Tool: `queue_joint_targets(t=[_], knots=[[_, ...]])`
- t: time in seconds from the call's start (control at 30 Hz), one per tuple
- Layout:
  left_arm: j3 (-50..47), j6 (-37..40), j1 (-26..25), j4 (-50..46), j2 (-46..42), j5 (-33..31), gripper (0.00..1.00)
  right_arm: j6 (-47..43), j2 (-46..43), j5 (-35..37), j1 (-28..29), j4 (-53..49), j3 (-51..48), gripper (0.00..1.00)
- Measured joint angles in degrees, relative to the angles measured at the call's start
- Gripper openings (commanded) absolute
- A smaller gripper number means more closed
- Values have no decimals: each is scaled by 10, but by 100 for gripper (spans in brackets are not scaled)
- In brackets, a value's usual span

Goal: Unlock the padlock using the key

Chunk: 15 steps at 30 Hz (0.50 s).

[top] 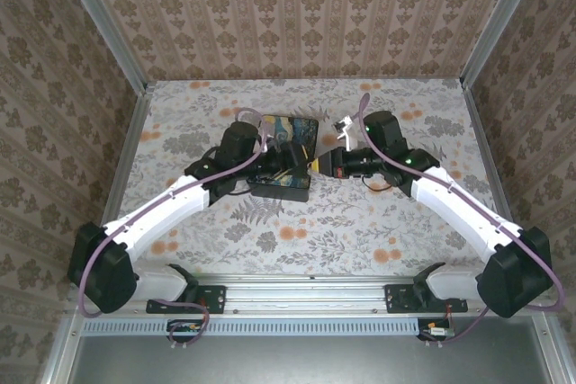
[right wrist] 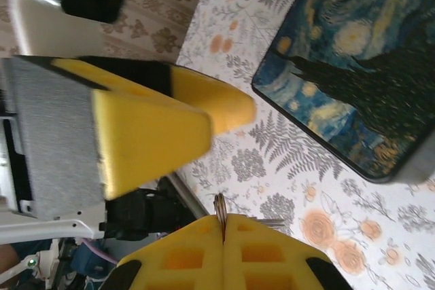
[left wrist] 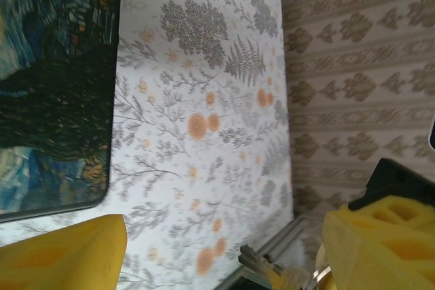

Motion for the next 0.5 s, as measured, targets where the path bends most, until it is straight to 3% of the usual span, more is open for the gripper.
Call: queue_joint_targets(t=[0.23,0.5], knots=[[-72,-193,12,95,1,18,78,11,32,2,22,54,6,0],[-109,-318,25,159,-5,26,74,26,70,15,64,118,6,0]])
